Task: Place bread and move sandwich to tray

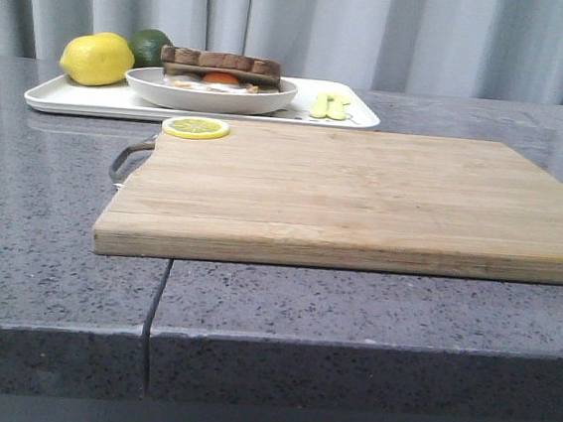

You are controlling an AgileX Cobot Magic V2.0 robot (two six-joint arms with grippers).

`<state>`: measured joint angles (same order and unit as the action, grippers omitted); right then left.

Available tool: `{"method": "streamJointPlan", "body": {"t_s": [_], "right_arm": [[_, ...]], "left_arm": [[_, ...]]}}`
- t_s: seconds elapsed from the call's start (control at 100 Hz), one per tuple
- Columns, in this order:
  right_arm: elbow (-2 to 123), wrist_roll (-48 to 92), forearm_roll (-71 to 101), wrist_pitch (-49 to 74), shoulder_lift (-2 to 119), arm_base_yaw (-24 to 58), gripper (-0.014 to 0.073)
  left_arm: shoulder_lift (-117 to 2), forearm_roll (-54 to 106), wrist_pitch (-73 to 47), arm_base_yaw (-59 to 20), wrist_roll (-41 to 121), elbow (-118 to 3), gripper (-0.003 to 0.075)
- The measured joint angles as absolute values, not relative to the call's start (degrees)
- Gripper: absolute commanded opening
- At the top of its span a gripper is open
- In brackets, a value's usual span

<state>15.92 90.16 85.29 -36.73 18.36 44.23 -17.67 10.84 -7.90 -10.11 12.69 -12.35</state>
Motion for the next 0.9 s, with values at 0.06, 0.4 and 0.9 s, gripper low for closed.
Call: {"method": "streamJointPlan", "body": {"t_s": [0.06, 0.4, 0.9], "right_arm": [[15.9, 90.2, 85.3, -36.7, 18.4, 44.2, -0.0070], [15.9, 90.3, 85.3, -36.7, 18.4, 44.2, -0.0070], [15.9, 90.3, 85.3, -36.7, 18.4, 44.2, -0.0070]], "left_arm": [[-15.7, 10.2, -7.5, -8.7, 12.7, -10.5, -0.0020], [-2.0, 6.4, -7.0, -1.7, 12.7, -2.3, -0.0019], [0.3, 4.9, -7.8, 0.7, 12.7, -0.1, -0.0020]]}}
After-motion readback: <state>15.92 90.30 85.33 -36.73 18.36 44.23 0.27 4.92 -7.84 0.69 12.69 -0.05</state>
